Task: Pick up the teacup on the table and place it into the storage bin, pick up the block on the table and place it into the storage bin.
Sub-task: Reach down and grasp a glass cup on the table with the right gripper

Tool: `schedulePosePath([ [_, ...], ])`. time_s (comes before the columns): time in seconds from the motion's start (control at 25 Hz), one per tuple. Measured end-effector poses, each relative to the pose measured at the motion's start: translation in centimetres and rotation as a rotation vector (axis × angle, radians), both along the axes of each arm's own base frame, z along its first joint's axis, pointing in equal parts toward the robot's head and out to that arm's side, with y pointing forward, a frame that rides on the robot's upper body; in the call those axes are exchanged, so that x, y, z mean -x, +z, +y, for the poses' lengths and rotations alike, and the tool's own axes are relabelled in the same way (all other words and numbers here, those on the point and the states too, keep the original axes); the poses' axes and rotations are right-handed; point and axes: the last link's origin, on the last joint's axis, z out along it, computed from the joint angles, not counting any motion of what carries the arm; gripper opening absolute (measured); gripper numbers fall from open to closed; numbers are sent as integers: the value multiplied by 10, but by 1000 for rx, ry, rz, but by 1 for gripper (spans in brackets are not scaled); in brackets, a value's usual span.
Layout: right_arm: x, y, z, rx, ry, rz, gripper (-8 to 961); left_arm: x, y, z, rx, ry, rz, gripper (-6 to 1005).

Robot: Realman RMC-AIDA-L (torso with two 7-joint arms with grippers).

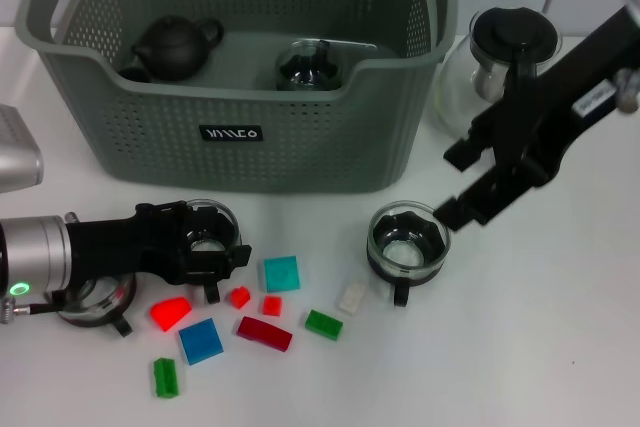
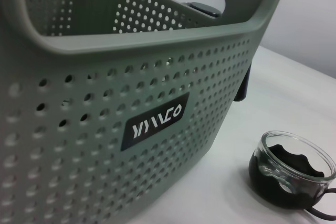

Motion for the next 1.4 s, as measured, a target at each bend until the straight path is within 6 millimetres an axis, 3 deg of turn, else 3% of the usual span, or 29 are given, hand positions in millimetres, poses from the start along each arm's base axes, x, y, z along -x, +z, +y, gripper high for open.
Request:
schedulePosePath([
  [0.36, -10, -40, 0, 18, 190, -133, 832, 0, -3, 0, 3, 4, 2, 836],
  [0.68, -19, -65, 2, 42, 244, -185, 833, 3, -4, -1, -1, 18, 6, 836],
  [1.0, -33, -83, 5, 72, 204, -204, 833, 3, -7, 0, -2, 23, 7, 836],
  [1.4, -42, -94, 7, 72, 290, -234, 831, 3, -8, -1, 2, 24, 4, 835],
])
